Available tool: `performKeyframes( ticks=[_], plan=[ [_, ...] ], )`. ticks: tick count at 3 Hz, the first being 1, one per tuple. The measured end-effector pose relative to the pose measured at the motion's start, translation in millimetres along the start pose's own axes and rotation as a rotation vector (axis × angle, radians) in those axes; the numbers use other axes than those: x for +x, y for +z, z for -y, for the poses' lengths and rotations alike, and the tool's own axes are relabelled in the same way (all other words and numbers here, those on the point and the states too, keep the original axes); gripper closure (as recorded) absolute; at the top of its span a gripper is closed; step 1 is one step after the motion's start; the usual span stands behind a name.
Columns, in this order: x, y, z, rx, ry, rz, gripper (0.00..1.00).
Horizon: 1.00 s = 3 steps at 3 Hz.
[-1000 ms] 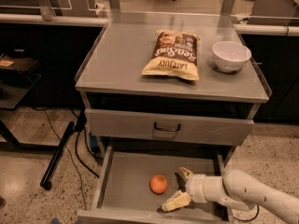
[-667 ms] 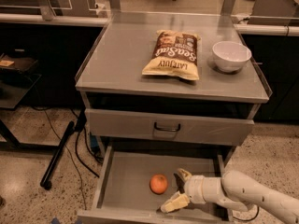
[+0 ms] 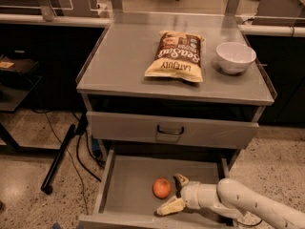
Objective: Pick orange from middle drawer and place on counter
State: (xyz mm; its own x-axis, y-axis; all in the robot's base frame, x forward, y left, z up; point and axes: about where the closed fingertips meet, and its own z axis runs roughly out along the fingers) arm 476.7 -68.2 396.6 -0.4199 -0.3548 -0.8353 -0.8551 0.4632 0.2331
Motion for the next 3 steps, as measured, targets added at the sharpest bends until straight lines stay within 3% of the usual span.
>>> performKeyframes(
  ticks=[3],
  plan=[
    [8, 37, 12, 0.000, 0.037, 0.072, 0.00]
  ],
)
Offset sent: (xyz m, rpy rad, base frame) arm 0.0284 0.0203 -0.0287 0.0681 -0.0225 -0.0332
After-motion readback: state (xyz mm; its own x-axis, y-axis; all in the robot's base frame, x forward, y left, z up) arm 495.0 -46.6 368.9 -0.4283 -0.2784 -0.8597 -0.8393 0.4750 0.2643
